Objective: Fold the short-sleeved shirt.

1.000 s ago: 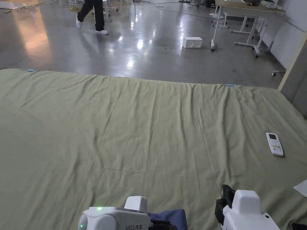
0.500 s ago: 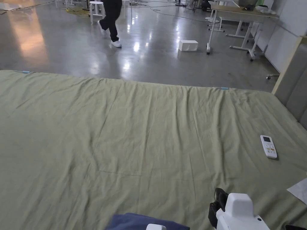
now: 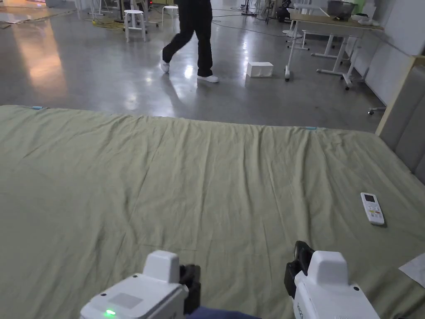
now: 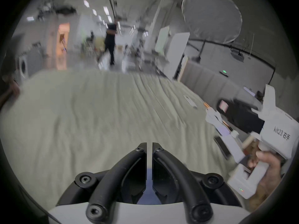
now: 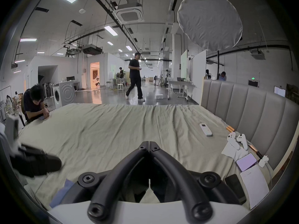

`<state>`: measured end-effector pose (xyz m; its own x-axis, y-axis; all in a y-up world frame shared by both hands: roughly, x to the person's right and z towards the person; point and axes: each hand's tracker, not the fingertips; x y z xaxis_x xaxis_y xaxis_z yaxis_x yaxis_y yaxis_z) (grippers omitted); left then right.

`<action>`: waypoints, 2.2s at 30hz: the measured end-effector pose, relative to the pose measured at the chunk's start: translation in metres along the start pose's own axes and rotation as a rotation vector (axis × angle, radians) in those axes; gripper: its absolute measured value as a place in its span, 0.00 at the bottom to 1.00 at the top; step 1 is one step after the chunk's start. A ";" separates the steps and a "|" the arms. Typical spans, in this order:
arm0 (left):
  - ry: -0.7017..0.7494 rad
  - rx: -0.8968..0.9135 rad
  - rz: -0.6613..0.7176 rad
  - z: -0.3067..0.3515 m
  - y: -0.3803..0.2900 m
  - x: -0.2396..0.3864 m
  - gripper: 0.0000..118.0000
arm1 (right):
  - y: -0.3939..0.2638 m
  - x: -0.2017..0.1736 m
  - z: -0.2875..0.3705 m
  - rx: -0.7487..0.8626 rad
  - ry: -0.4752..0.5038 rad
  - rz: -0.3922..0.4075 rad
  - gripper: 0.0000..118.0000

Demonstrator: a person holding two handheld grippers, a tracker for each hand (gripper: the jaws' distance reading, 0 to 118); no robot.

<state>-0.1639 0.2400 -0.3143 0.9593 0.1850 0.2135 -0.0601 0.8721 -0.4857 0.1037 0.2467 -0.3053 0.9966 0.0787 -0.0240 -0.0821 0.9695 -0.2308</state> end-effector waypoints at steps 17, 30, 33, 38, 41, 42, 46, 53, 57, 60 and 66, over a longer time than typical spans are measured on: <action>0.463 0.428 -0.119 0.056 0.044 -0.078 0.05 | 0.050 -0.002 0.000 0.183 -0.077 0.021 0.00; 0.444 0.257 -0.068 0.057 0.007 -0.110 0.05 | -0.026 -0.040 0.027 -0.123 0.107 0.013 0.00; 0.415 0.208 -0.053 0.054 -0.005 -0.111 0.05 | -0.071 -0.067 0.031 -0.239 0.160 0.038 0.00; 0.339 0.069 0.000 0.044 -0.030 -0.115 0.05 | -0.122 -0.096 0.020 -0.353 0.163 0.034 0.00; 0.293 -0.003 0.062 0.042 -0.045 -0.117 0.05 | -0.140 -0.099 0.008 -0.391 0.116 0.050 0.00; 0.263 -0.031 0.089 0.041 -0.049 -0.120 0.05 | -0.144 -0.098 0.004 -0.395 0.110 0.046 0.00; 0.090 -0.215 0.228 0.025 -0.067 -0.133 0.18 | -0.148 -0.089 -0.003 -0.417 0.086 0.006 0.00; -0.252 -0.400 0.465 -0.028 -0.092 -0.156 0.83 | -0.156 -0.084 -0.001 -0.419 0.099 0.018 0.00; -0.392 -0.521 0.610 -0.059 -0.108 -0.160 0.83 | -0.155 -0.082 0.001 -0.419 0.102 0.014 0.00; -0.477 -0.554 0.624 -0.075 -0.119 -0.152 0.83 | -0.156 -0.082 0.001 -0.416 0.102 0.019 0.00; -0.568 -0.572 0.676 -0.092 -0.124 -0.130 0.77 | -0.157 -0.082 0.001 -0.414 0.101 0.014 0.00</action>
<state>-0.2558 0.0659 -0.3596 0.4954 0.8676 0.0431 -0.2535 0.1919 -0.9481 0.0349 0.0886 -0.2662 0.9916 0.0480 -0.1203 -0.1112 0.7920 -0.6003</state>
